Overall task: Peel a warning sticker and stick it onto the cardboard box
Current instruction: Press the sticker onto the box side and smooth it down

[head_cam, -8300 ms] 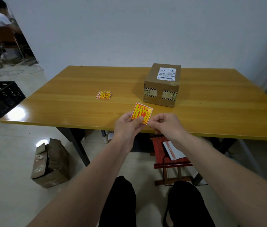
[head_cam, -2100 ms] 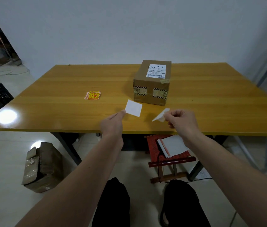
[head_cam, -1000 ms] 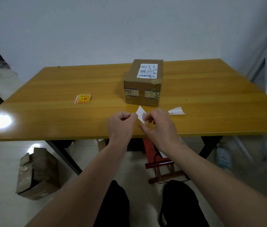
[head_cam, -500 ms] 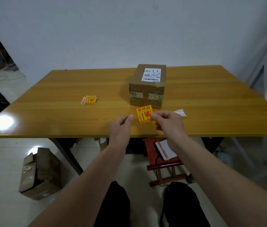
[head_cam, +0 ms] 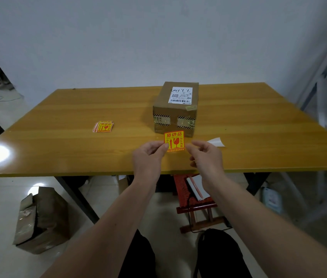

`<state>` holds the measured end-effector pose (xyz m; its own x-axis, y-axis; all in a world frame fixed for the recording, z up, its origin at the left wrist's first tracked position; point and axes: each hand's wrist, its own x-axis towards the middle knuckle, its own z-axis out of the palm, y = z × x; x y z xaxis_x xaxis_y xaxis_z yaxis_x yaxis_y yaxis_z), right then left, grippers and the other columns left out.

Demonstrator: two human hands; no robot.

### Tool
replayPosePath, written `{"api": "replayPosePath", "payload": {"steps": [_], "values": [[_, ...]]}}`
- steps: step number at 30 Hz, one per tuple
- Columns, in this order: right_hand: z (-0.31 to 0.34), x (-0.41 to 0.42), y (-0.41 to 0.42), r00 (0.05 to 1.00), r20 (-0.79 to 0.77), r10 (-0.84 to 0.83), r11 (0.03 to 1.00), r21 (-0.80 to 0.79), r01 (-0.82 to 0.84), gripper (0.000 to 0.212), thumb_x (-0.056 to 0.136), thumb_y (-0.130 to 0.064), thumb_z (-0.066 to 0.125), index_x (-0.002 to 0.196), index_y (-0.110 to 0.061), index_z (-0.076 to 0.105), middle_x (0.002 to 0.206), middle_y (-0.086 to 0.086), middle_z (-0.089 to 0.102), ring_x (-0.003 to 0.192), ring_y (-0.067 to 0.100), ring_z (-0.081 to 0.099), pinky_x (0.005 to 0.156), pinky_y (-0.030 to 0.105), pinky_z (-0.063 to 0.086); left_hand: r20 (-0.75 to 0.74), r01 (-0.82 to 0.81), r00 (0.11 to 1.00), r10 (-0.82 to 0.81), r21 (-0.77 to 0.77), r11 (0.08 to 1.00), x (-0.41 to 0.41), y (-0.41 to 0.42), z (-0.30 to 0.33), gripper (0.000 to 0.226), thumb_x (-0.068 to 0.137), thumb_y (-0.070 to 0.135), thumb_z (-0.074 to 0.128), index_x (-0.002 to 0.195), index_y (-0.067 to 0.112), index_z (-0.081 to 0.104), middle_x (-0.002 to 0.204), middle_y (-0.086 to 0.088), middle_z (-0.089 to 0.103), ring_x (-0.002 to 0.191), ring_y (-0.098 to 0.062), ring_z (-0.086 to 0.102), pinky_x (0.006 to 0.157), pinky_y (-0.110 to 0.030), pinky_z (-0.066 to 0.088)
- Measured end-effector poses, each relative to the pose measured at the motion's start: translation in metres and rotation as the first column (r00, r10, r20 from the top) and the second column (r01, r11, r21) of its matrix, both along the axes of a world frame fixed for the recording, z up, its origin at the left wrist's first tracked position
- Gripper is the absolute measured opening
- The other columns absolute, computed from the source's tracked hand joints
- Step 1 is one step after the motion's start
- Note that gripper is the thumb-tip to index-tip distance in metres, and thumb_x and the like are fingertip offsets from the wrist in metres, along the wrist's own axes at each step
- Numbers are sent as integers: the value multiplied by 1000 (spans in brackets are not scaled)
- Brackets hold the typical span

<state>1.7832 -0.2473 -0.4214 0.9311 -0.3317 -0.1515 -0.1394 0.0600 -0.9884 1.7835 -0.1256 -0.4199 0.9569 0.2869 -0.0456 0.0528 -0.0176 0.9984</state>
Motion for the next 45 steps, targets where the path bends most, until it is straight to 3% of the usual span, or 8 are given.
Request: {"api": "replayPosePath", "payload": {"steps": [8, 15, 21, 27, 31, 38, 41, 45], "values": [[-2, 30, -9, 994, 82, 66, 993, -105, -57, 6, 84, -21, 69, 79, -17, 70, 75, -5, 64, 71, 6, 54, 72, 27, 48, -7, 67, 998, -67, -12, 998, 33, -7, -5, 6, 83, 16, 69, 88, 19, 70, 84, 7, 69, 76, -1, 60, 67, -14, 44], [-5, 60, -16, 995, 78, 61, 991, -122, -51, 9, 82, -17, 71, 73, -15, 71, 67, -4, 63, 65, 4, 52, 67, 22, 44, -34, 100, 994, -100, -3, 995, 62, -6, -10, 18, 79, 19, 74, 95, 13, 75, 78, 3, 71, 70, -4, 60, 69, -18, 46], [-12, 84, -12, 998, 39, 44, 993, -112, -39, 7, 81, -16, 72, 74, -15, 71, 72, -4, 67, 65, 4, 53, 65, 22, 43, -35, 103, 994, -101, 67, 992, 85, -3, -14, 14, 80, 18, 72, 93, 15, 75, 73, 10, 68, 68, 1, 60, 52, -1, 45], [-20, 101, -9, 997, 70, -34, 986, -158, 45, 19, 78, -23, 75, 95, -20, 67, 73, -2, 58, 69, 10, 55, 67, 25, 47, -3, 109, 994, -109, 56, 992, 107, -3, -17, 10, 81, 14, 71, 91, 14, 74, 84, 4, 72, 80, -5, 66, 68, -12, 47], [-20, 106, -5, 995, 95, -26, 989, -142, 40, 8, 80, -17, 73, 74, -15, 69, 84, 12, 71, 80, 17, 63, 79, 34, 54, -4, 144, 990, -144, 69, 987, 116, -3, -20, 11, 81, 15, 72, 92, 17, 74, 89, 3, 74, 85, -6, 67, 71, -14, 48], [-25, 119, 4, 980, 178, -92, 972, -196, 127, 12, 85, -18, 68, 73, -22, 68, 82, -1, 69, 79, 9, 61, 71, 18, 46, 36, -48, 998, 44, 122, 991, 126, -8, -23, 21, 84, 17, 69, 105, 16, 72, 103, 2, 73, 98, -9, 65, 90, -27, 51], [-27, 122, 5, 971, 191, -145, 953, -238, 189, 3, 84, -20, 69, 85, -18, 71, 97, 8, 71, 92, 17, 64, 80, 27, 50, 176, -215, 971, 159, 376, 901, 125, -9, -23, 35, 88, 12, 61, 122, 21, 62, 124, 5, 62, 116, -14, 51, 96, -22, 41], [-28, 124, 3, 973, 190, -130, 947, -267, 179, 5, 83, -19, 70, 81, -23, 68, 98, 10, 71, 94, 20, 65, 85, 34, 53, 399, -249, 915, -65, 683, 686, 131, -6, -16, 62, 85, -6, 49, 139, 24, 42, 143, 10, 46, 126, -21, 35, 101, -27, 33]]}}
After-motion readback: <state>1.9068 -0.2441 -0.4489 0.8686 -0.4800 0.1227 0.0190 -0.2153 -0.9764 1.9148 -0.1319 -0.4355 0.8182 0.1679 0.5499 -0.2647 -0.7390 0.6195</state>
